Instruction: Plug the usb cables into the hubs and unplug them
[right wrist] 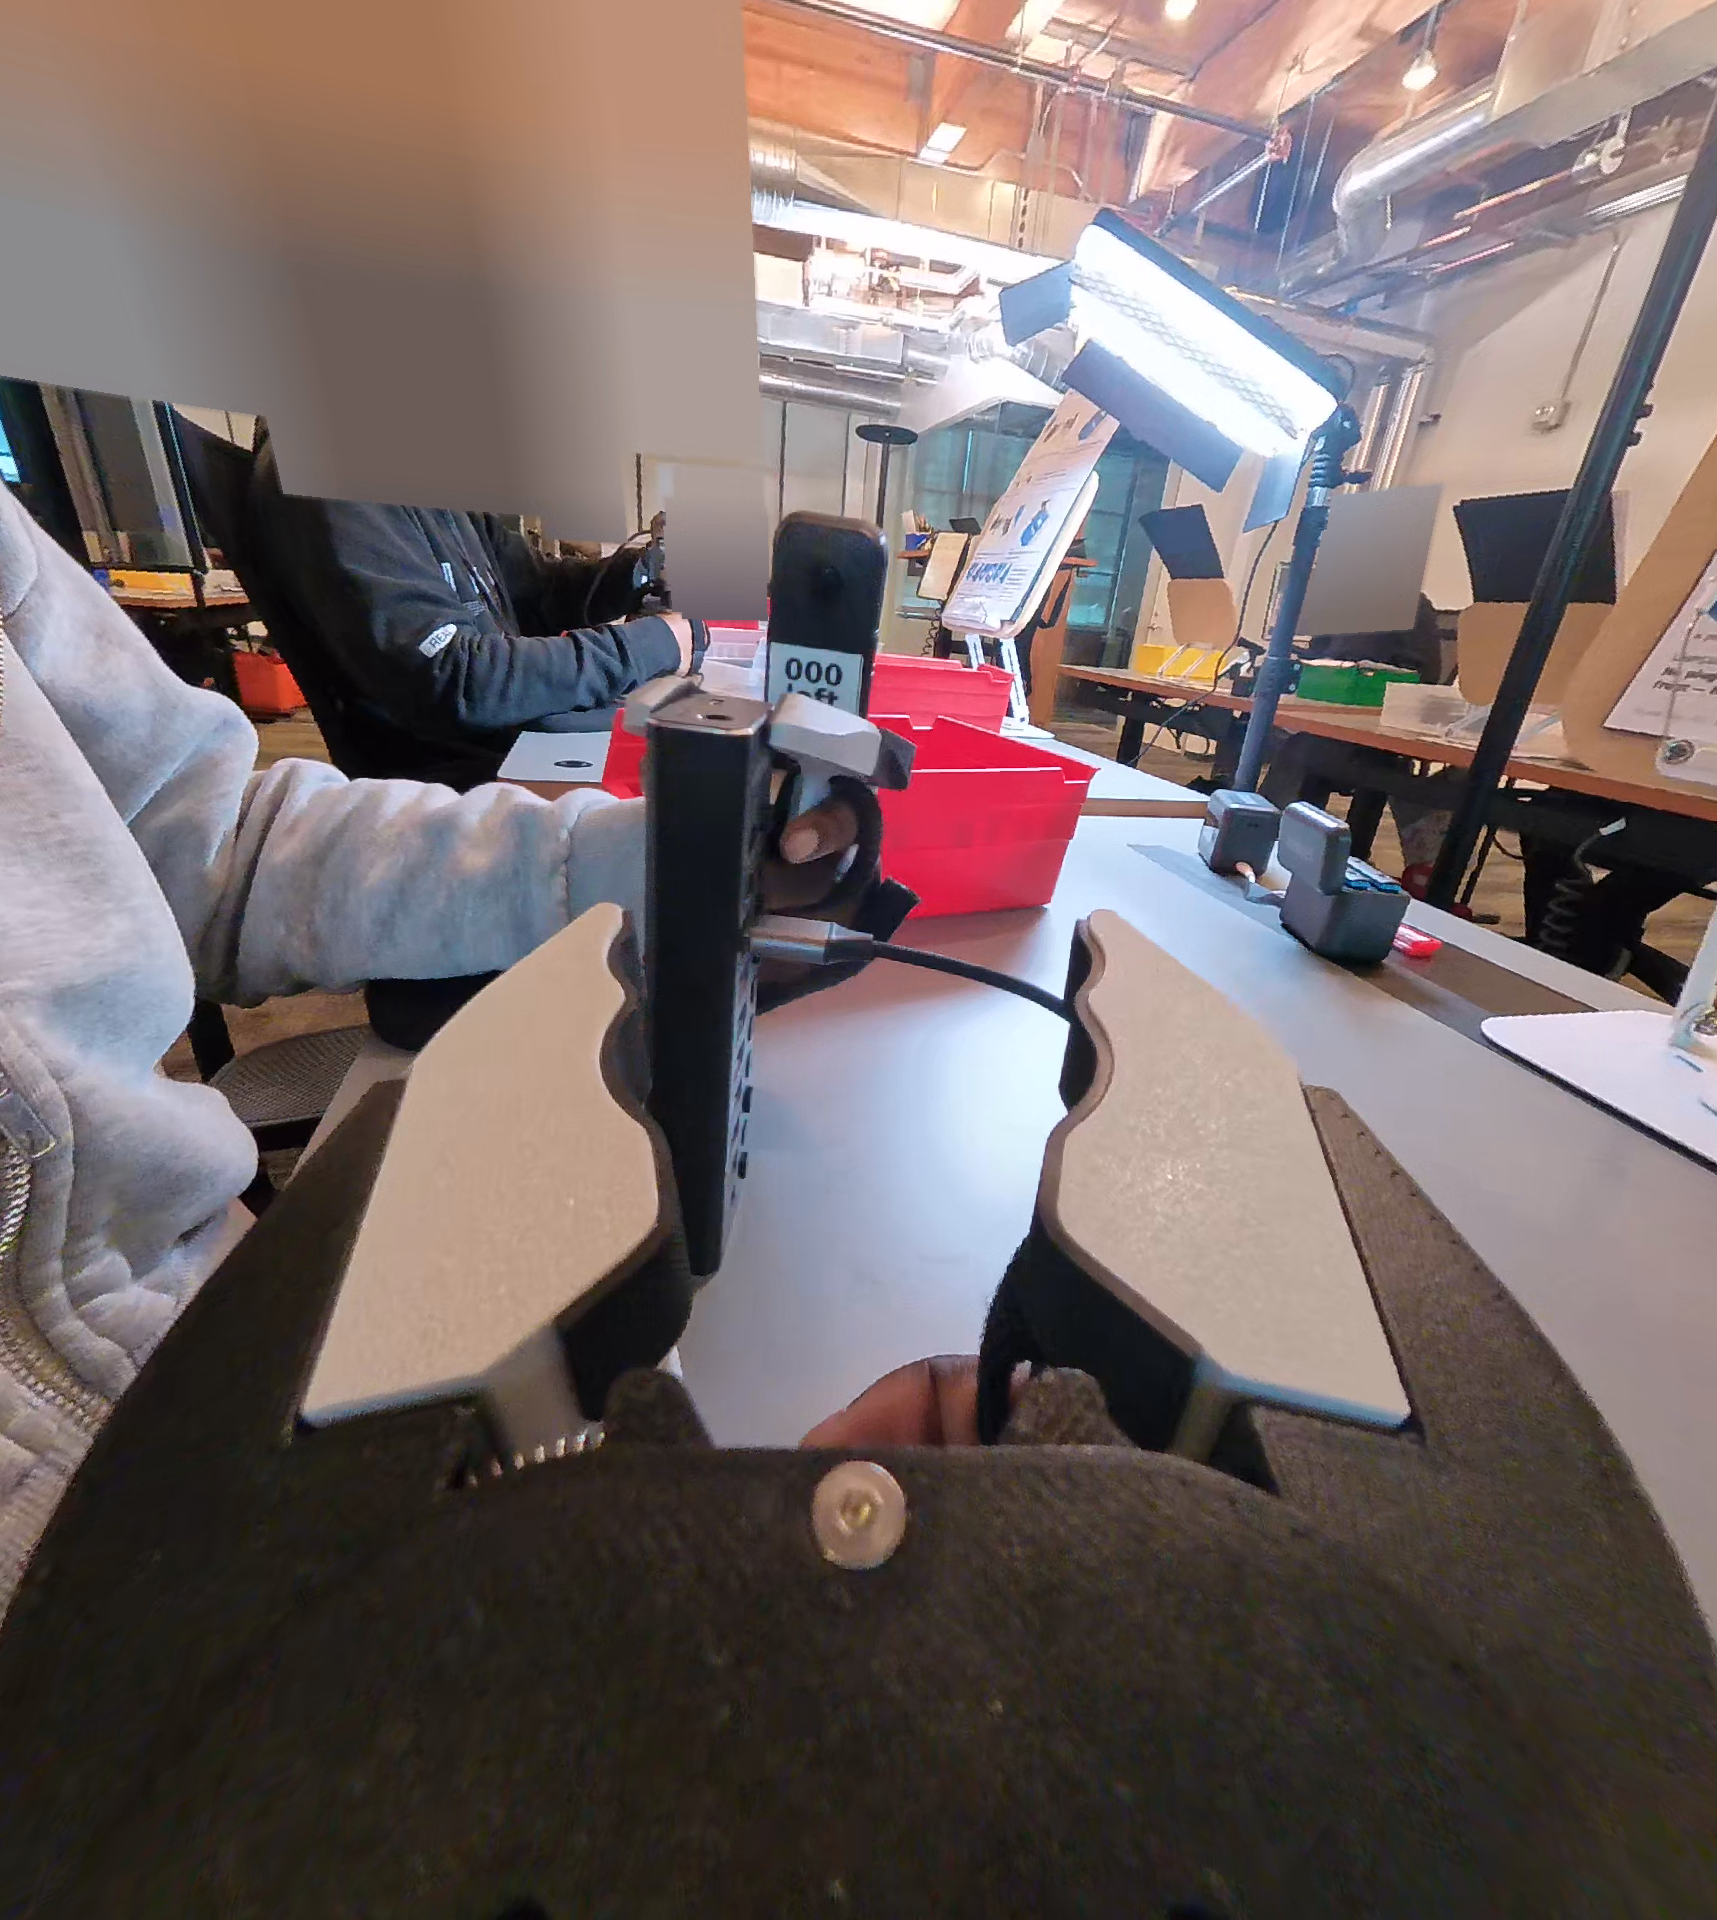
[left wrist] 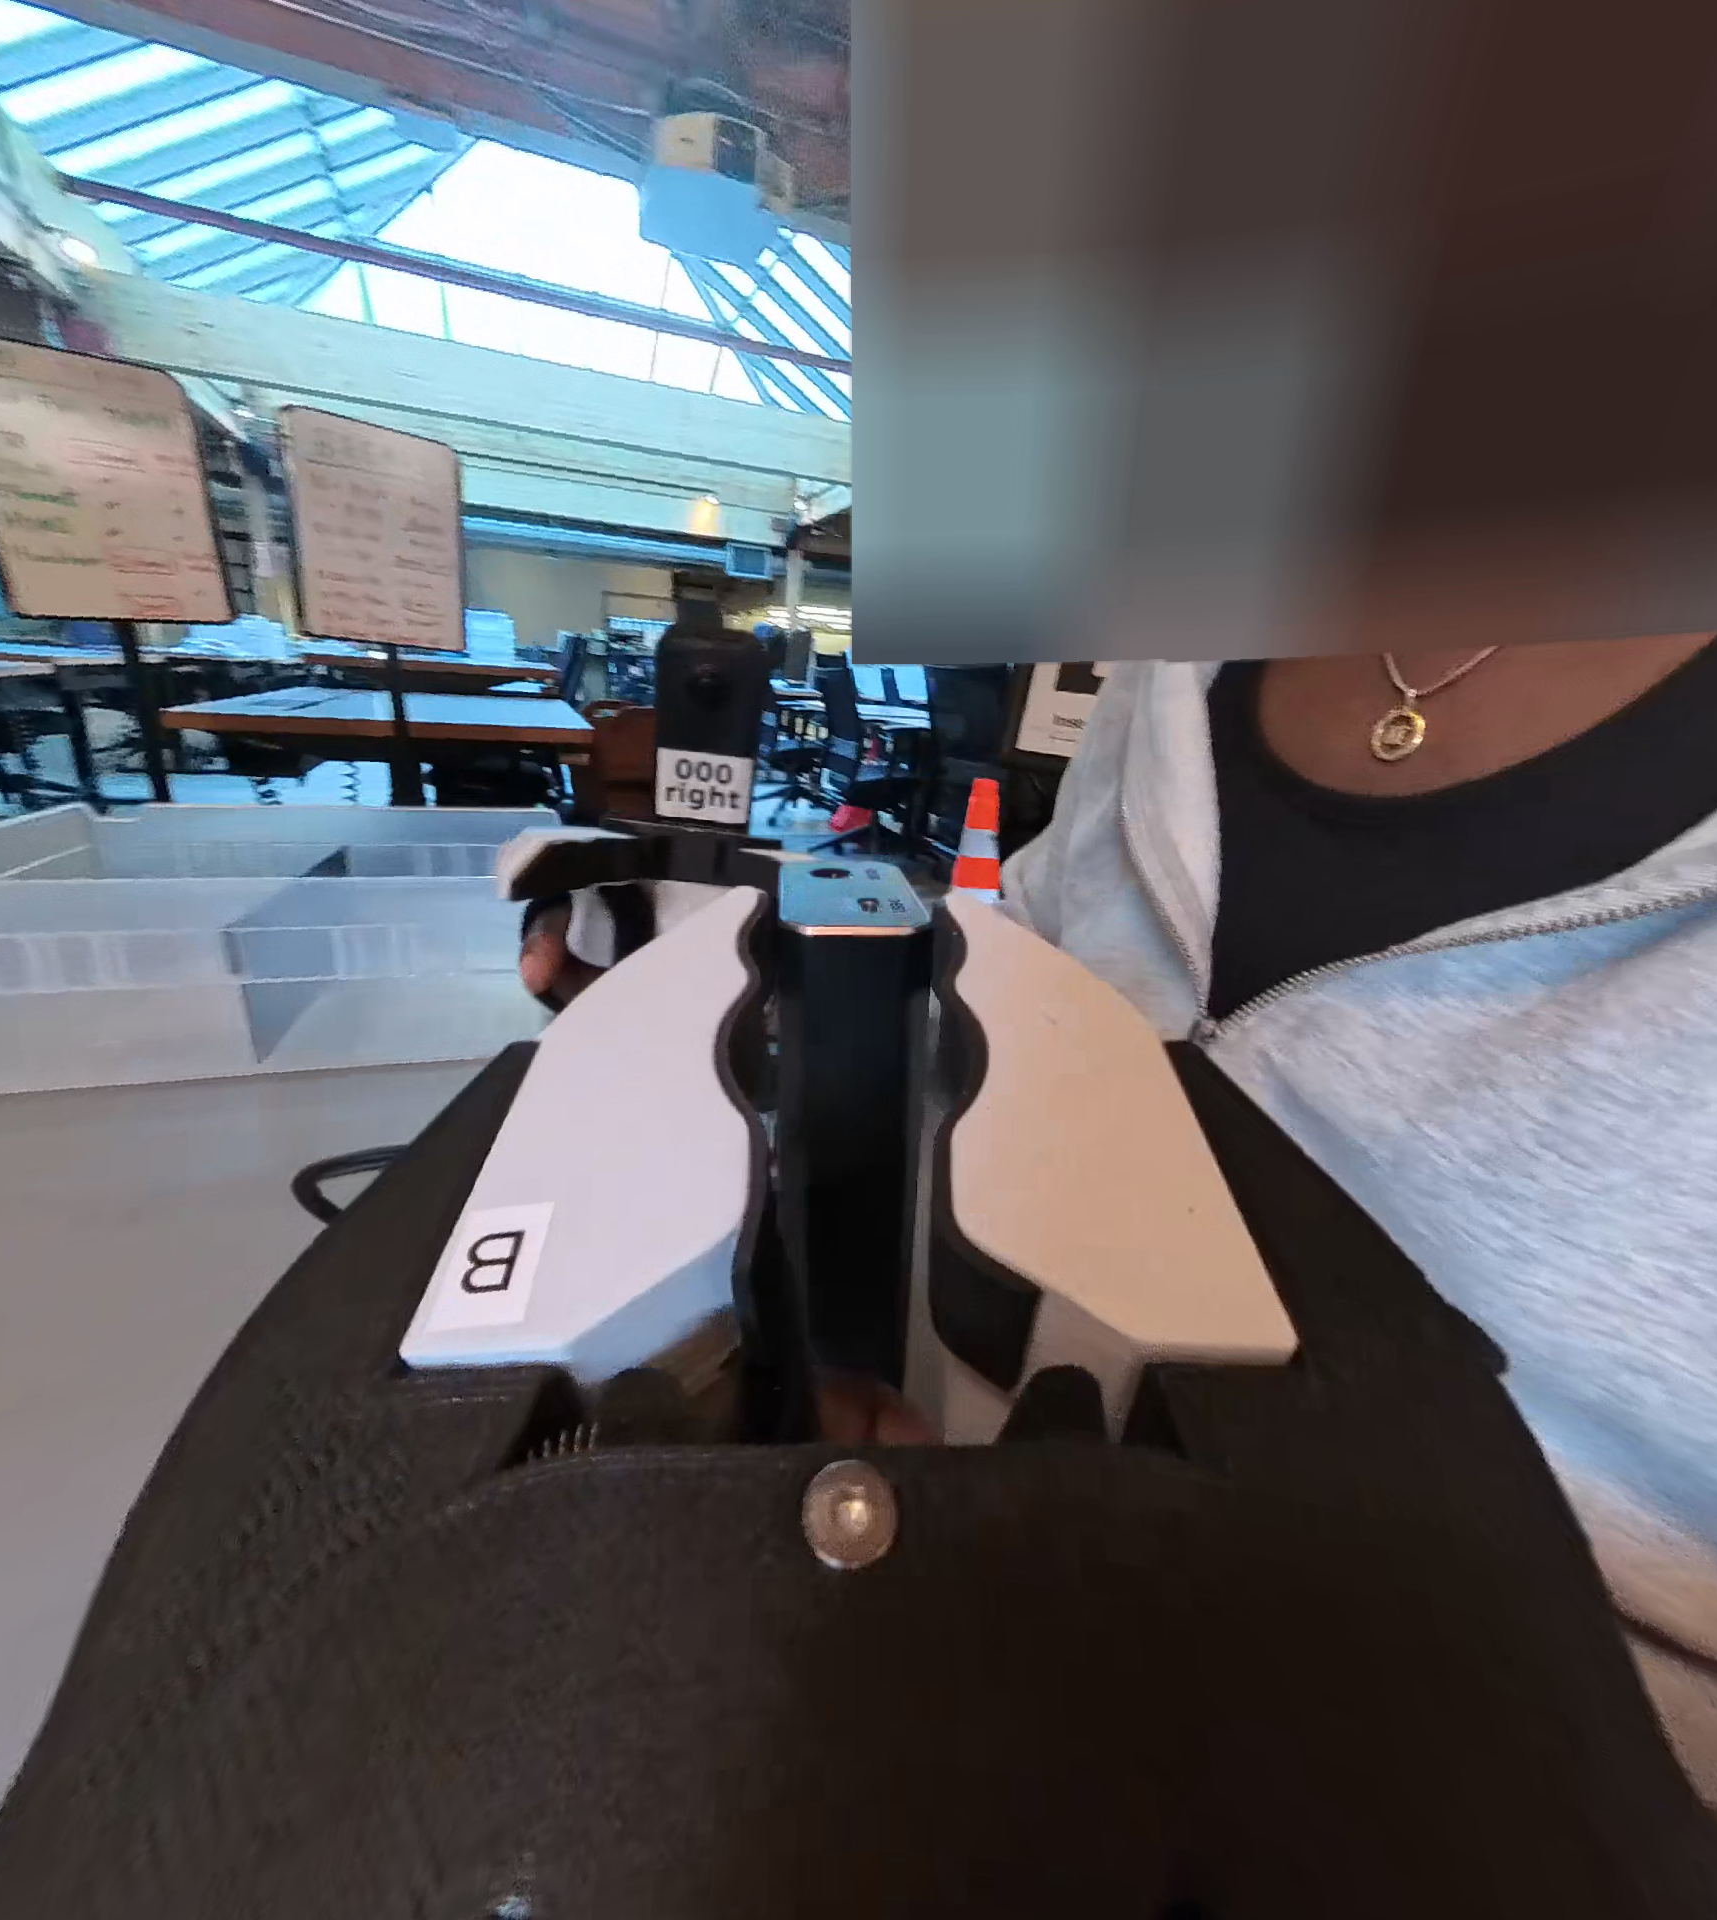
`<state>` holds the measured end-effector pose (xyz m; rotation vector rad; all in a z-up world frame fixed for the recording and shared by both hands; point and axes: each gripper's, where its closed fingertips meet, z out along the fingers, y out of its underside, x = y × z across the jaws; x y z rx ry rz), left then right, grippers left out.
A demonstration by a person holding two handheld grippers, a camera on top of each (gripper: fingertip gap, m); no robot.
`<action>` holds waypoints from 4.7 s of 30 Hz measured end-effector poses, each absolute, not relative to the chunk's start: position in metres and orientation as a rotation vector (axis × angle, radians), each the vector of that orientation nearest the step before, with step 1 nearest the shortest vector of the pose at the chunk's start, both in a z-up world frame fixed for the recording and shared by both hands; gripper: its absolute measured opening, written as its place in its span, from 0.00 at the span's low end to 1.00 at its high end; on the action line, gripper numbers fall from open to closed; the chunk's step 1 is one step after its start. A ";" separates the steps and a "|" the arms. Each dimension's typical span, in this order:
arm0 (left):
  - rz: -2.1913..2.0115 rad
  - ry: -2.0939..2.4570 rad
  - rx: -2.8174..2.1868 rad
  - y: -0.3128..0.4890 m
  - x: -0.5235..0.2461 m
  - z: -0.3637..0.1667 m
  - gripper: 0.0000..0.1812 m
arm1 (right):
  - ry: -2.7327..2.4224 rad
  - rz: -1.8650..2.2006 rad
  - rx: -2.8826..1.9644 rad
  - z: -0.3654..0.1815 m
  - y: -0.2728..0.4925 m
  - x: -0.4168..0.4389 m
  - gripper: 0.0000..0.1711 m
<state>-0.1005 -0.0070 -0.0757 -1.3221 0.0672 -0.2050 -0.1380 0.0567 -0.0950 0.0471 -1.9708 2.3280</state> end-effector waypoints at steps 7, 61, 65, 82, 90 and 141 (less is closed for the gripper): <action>-0.226 0.063 -1.317 -0.008 -0.102 -0.076 0.17 | -2.035 2.276 0.092 -0.104 0.052 -0.133 0.46; 0.156 -0.103 -1.828 0.004 -0.085 -0.159 0.33 | -1.987 2.679 0.161 -0.060 0.067 -0.104 0.22; 0.122 -0.085 -1.823 0.009 -0.086 -0.159 0.33 | -2.094 2.422 0.234 -0.048 0.072 -0.106 0.19; 0.310 -0.227 -1.770 0.028 -0.097 -0.155 0.40 | -2.566 2.078 0.427 -0.131 0.008 -0.083 0.17; 0.284 -0.207 -1.771 0.029 -0.094 -0.156 0.40 | -2.505 2.082 0.487 -0.129 0.004 -0.079 0.10; 0.261 -0.227 -1.734 0.009 -0.088 -0.160 0.39 | -1.818 1.100 -0.587 -0.092 0.299 -0.301 0.21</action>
